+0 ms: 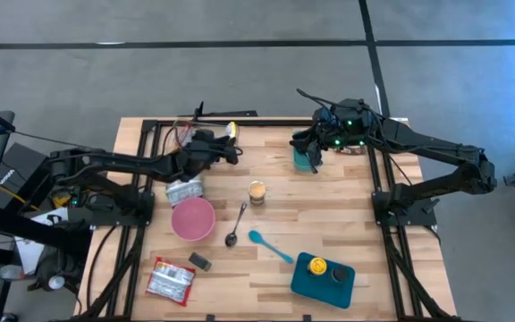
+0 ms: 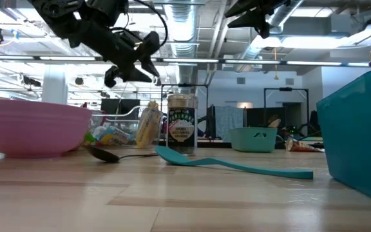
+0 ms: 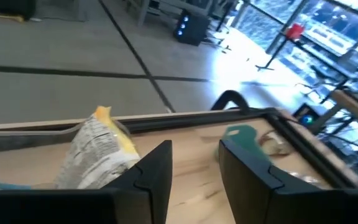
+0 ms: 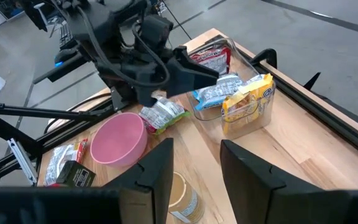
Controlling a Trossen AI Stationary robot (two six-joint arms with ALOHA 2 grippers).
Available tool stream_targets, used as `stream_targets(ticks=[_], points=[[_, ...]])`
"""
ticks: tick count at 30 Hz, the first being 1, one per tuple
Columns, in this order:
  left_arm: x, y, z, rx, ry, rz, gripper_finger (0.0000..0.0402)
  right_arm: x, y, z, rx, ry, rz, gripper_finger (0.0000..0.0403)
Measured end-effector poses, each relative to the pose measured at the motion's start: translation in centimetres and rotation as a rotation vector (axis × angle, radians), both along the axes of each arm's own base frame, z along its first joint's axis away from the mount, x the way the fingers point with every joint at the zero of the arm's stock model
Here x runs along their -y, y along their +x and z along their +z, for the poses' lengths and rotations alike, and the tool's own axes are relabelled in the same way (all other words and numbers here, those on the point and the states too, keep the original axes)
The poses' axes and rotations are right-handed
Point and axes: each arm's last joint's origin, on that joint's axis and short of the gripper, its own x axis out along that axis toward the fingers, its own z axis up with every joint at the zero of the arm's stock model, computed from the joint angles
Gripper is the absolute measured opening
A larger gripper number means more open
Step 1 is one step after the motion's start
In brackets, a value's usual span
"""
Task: Pick & Place Food Item
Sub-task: Put the gold seasoning bottle into the blue bin
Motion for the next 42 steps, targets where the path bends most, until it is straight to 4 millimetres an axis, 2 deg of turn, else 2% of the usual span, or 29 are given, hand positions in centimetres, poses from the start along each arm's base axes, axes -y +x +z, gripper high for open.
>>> stream_targets(ticks=[15,21,28,42], points=[[1.4,-1.7,4.1,0.186,-0.032,-0.332,0.0106,0.0,-0.2,-0.4,-0.046,0.016,-0.004,0.0127],[1.7,-2.3,5.2,0.23,-0.027,-0.402,0.0106,0.0,-0.3,-0.5,-0.061,0.0,0.006,0.0127],[1.8,-2.4,5.3,0.236,-0.027,-0.411,0.0106,0.5,-0.7,-1.0,-0.115,0.017,-0.016,0.0127],[1.8,-2.4,5.3,0.236,-0.027,-0.411,0.0104,3.0,-2.9,-2.3,-0.273,0.08,-0.135,0.0127]])
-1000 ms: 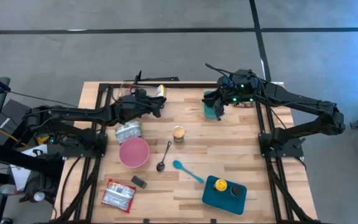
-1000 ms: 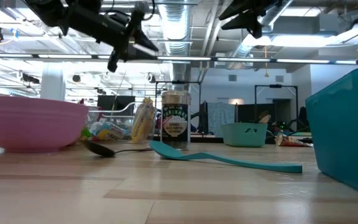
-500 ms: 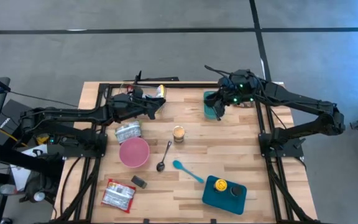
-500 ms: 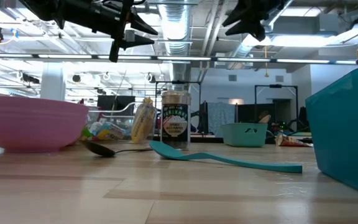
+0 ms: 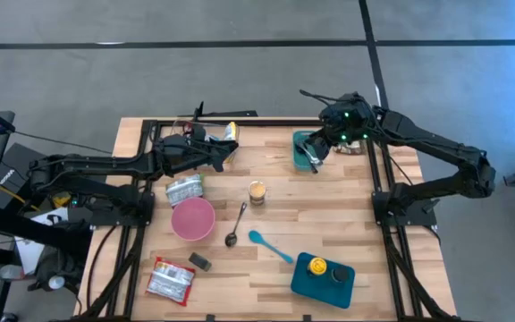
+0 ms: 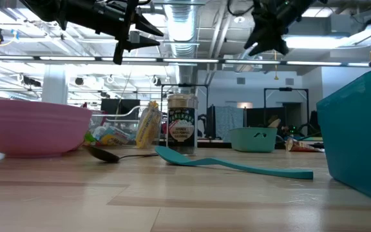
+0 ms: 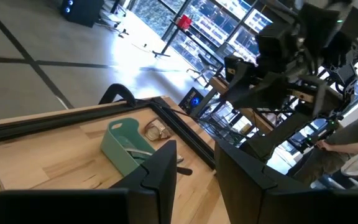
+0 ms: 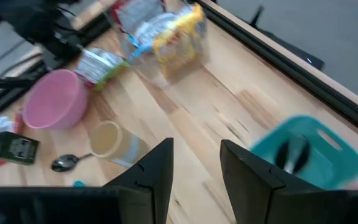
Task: Pick & Place Food Item
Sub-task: Put the gold seasoning bottle into the blue bin
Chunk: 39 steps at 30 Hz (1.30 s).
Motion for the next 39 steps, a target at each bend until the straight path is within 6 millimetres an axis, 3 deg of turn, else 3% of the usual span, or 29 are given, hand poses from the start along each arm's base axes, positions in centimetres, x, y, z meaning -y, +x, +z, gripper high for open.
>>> stream_targets(ticks=[18,27,39], points=[[0.0,0.0,0.0,0.0,0.0,0.0,0.0104,2.8,-4.3,-1.8,-0.336,0.011,-0.405,0.0127],[0.2,0.1,0.0,-0.007,0.008,-0.01,0.0104,3.2,-5.0,-1.9,-0.36,0.029,-0.439,0.0127],[3.2,0.7,-0.1,-0.127,0.361,-0.3,0.0104,2.9,-4.7,-1.9,-0.364,0.014,-0.407,0.0127]])
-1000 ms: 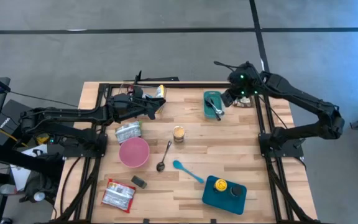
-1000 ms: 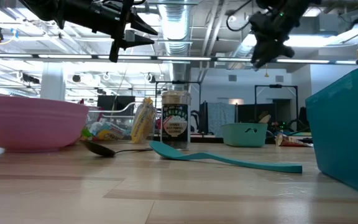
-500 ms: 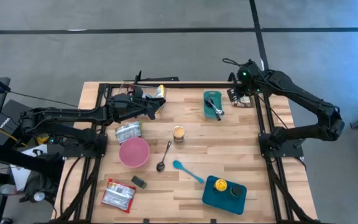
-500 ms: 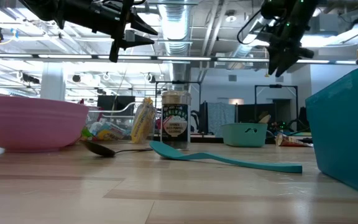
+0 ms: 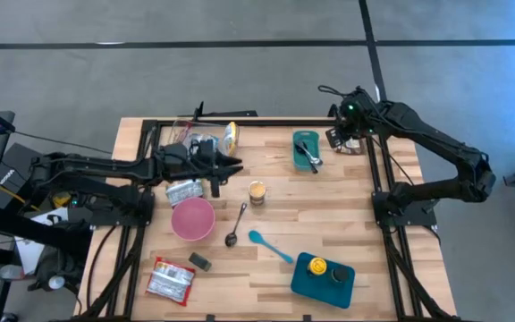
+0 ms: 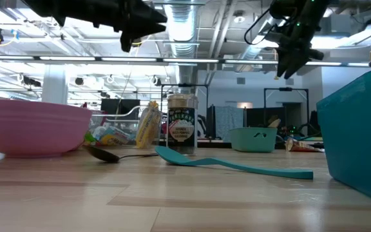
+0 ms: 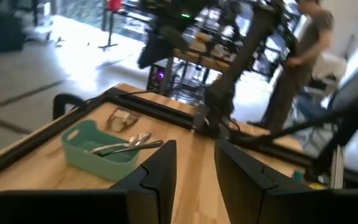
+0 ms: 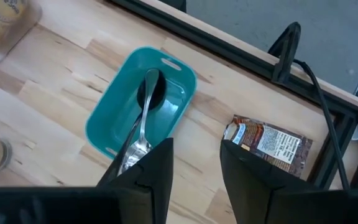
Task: Pick & Place Food Item
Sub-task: Put the gold seasoning bottle into the blue bin
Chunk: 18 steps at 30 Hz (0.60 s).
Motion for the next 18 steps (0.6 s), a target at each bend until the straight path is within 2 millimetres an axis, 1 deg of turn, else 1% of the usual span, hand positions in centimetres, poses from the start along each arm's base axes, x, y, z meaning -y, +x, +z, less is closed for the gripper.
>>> stream_targets(ticks=[3,6,15,18], points=[[0.6,0.07,0.0,-0.008,0.046,-0.02,0.0104,0.03,0.04,0.03,0.005,-0.004,0.0,0.0127],[0.92,0.08,0.0,-0.009,0.052,0.01,0.0104,0.03,0.04,0.03,0.005,-0.003,0.0,0.0127],[0.71,0.03,0.12,0.001,0.052,0.105,0.0104,-0.58,0.77,0.15,0.024,-0.017,0.043,0.0127],[0.69,0.03,0.3,0.019,0.053,0.112,0.0104,-0.84,1.02,0.18,0.028,-0.02,0.059,0.0127]])
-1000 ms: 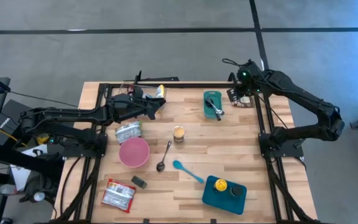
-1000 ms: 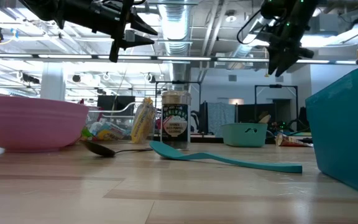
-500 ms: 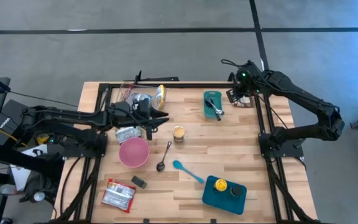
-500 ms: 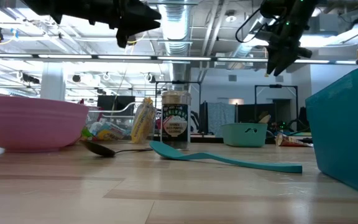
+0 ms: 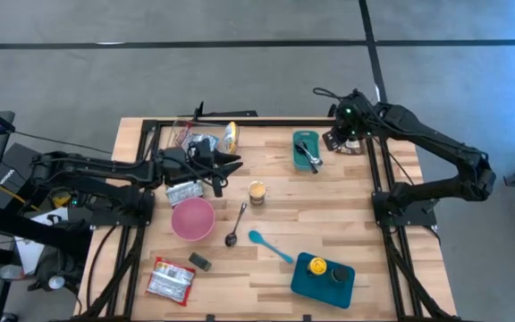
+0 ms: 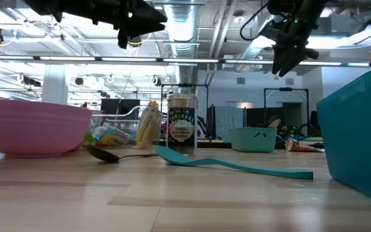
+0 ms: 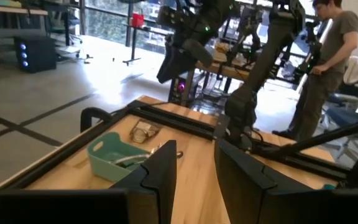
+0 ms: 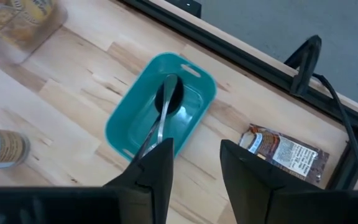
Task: Pick & Place Food Item
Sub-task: Put the gold seasoning bottle into the blue bin
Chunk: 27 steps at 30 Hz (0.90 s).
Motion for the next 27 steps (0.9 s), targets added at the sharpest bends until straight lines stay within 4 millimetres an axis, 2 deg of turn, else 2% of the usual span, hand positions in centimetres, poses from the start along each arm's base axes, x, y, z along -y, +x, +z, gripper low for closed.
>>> stream_targets(ticks=[9,13,16,23,27], points=[[0.0,0.0,0.02,0.002,-0.001,0.0,0.0104,-0.12,0.15,0.04,0.005,-0.004,0.009,0.0127],[0.0,0.0,-0.02,0.019,-0.071,0.004,0.012,-0.03,0.28,0.14,0.021,-0.014,0.009,0.0127],[0.01,0.0,-0.02,0.026,-0.093,0.002,0.0153,0.0,0.32,0.18,0.027,-0.019,0.009,0.0127],[0.05,0.01,-0.03,0.024,-0.092,-0.013,0.0262,0.02,0.36,0.2,0.031,-0.022,0.009,0.0127],[0.05,0.01,-0.03,0.024,-0.092,-0.012,0.0297,0.03,0.37,0.21,0.032,-0.022,0.009,0.0127]])
